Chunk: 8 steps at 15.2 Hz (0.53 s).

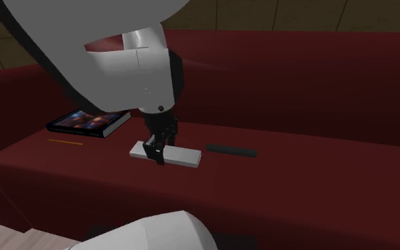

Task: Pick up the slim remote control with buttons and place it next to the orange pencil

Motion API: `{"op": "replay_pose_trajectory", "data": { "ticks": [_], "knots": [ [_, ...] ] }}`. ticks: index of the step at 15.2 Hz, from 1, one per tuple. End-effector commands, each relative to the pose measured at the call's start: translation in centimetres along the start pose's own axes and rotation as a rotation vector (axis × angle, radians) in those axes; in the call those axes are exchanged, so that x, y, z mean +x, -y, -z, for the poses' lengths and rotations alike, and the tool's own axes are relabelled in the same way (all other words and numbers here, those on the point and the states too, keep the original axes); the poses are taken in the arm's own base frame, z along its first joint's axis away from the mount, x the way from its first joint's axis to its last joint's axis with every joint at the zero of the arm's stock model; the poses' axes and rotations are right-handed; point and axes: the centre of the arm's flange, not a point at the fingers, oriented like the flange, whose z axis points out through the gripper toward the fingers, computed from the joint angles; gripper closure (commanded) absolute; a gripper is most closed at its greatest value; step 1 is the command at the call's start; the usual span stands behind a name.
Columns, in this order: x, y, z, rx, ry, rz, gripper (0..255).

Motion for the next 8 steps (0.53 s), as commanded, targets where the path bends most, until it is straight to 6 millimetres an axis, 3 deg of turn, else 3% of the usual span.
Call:
{"op": "replay_pose_trajectory", "data": {
  "ticks": [1,8],
  "knots": [
    [3.2,0.3,0.2,0.000,-0.001,-0.001,255],
    [12.3,2.0,0.5,0.000,-0.001,-0.001,255]
  ]
}}
